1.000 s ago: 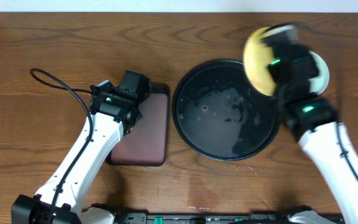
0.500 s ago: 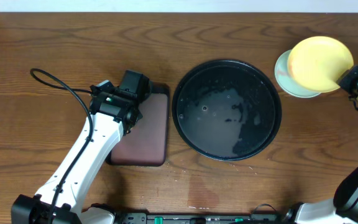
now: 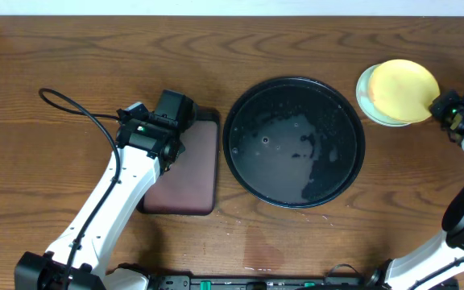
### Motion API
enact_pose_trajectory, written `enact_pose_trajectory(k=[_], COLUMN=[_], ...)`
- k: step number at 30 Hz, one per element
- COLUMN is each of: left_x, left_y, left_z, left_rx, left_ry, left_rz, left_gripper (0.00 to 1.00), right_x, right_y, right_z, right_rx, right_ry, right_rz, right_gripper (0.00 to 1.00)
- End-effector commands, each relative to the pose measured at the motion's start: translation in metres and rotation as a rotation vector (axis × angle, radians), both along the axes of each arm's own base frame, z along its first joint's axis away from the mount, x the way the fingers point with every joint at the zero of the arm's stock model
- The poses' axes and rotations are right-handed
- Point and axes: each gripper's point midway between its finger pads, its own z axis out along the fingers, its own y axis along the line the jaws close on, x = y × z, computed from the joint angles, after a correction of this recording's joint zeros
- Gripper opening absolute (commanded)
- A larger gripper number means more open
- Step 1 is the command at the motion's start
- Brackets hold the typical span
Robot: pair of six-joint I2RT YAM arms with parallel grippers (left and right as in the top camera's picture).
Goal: Clean dirty plates on tray and stack at the side
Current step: 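Carry the yellow plate right and lower it onto the green stack, then release the sponge on the small tray and withdraw both grippers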
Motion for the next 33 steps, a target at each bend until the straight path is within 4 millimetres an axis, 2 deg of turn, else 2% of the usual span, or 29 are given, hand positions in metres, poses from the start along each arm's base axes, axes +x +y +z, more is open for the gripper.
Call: enact_pose_trajectory(k=[1, 7, 13, 19, 21, 25, 26, 28, 33], left_x=[0.002, 0.002, 0.001, 0.004, 0.011, 0.019, 0.017, 0.015, 0.016], left_y=[0.001, 0.001, 0.001, -0.001, -0.011, -0.044, -0.048, -0.048, -0.048], left_z=[0.001, -0.001, -0.012, -0.022, -0.028, -0.047, -0.053, -0.057, -0.062], left_rx=[-0.005, -0.004, -0.005, -0.007, -0.033, -0.171, -0.199, -0.187, -0.150], left_ry=[-0.013, -0.011, -0.014, -0.021, -0.029, -0.047, -0.047, -0.037, -0.015], left_rz=[0.013, 0.013, 0.013, -0.027, -0.104, -0.266, -0.279, -0.303, -0.389], left_gripper=[0.08, 0.08, 0.08, 0.08, 0.08, 0.08, 0.12, 0.15, 0.15], right_x=[0.013, 0.023, 0.012, -0.016, -0.025, -0.043, -0.052, -0.062, -0.087], right_y=[0.022, 0.062, 0.106, 0.155, 0.171, 0.206, 0.224, 0.243, 0.289], right_z=[0.008, 0.045, 0.086, 0.132, 0.145, 0.163, 0.170, 0.176, 0.199], right_rx=[0.051, 0.144, 0.114, 0.057, 0.059, 0.067, 0.059, 0.072, 0.089], right_ry=[-0.056, -0.188, -0.220, -0.220, -0.223, -0.221, -0.220, -0.220, -0.264], right_rz=[0.097, 0.289, 0.450, 0.583, 0.614, 0.685, 0.738, 0.785, 0.914], right_gripper=[0.32, 0.29, 0.34, 0.39, 0.39, 0.40, 0.38, 0.34, 0.35])
